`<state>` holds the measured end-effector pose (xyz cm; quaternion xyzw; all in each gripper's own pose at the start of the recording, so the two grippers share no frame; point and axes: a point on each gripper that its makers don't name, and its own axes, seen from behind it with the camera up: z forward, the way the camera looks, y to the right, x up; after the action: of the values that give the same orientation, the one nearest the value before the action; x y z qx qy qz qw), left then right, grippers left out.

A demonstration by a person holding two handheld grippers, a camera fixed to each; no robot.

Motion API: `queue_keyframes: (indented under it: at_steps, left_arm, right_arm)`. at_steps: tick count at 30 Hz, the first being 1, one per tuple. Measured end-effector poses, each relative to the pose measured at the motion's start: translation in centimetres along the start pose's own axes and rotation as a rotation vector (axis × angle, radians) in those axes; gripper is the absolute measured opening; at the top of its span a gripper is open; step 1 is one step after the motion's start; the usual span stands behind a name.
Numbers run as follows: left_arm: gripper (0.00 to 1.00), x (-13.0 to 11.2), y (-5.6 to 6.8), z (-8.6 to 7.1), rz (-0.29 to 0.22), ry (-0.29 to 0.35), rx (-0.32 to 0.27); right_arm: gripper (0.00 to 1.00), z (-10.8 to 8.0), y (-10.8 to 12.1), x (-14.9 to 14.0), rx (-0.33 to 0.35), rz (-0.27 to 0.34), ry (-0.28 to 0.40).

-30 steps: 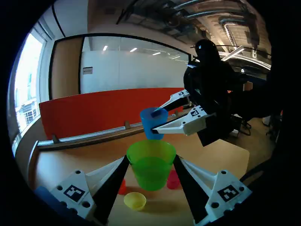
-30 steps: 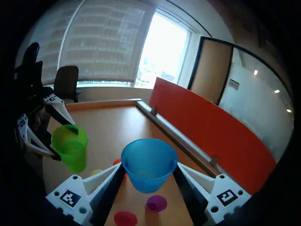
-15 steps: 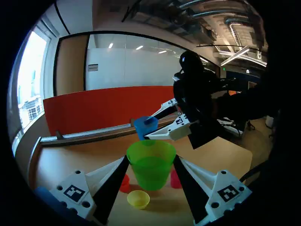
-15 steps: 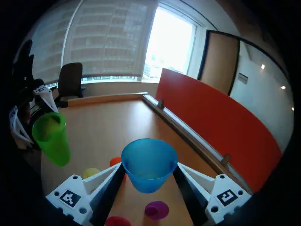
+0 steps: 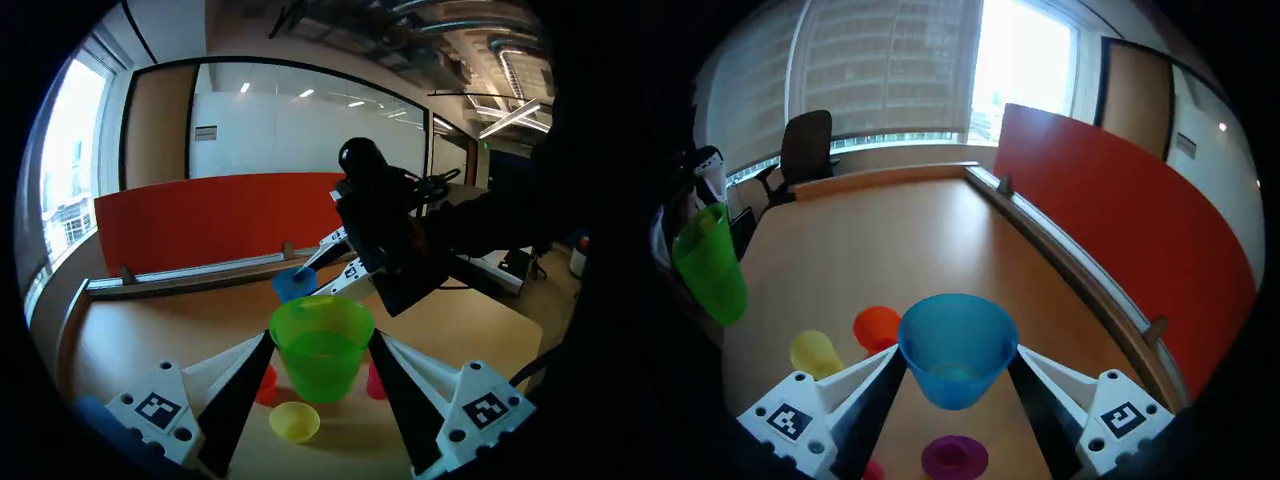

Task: Pour water

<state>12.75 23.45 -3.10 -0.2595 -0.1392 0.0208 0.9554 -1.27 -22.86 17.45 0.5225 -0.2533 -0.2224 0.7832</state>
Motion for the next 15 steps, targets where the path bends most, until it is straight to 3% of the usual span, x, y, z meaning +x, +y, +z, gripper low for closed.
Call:
queue_keyframes:
  at_steps: [15]
  left_arm:
    - [0.86, -0.7, -0.7, 1.5, -0.026, -0.02, 0.03]
  right_arm:
    - [0.89, 6.5, 1.5, -4.1, 0.113, -0.003, -0.13]
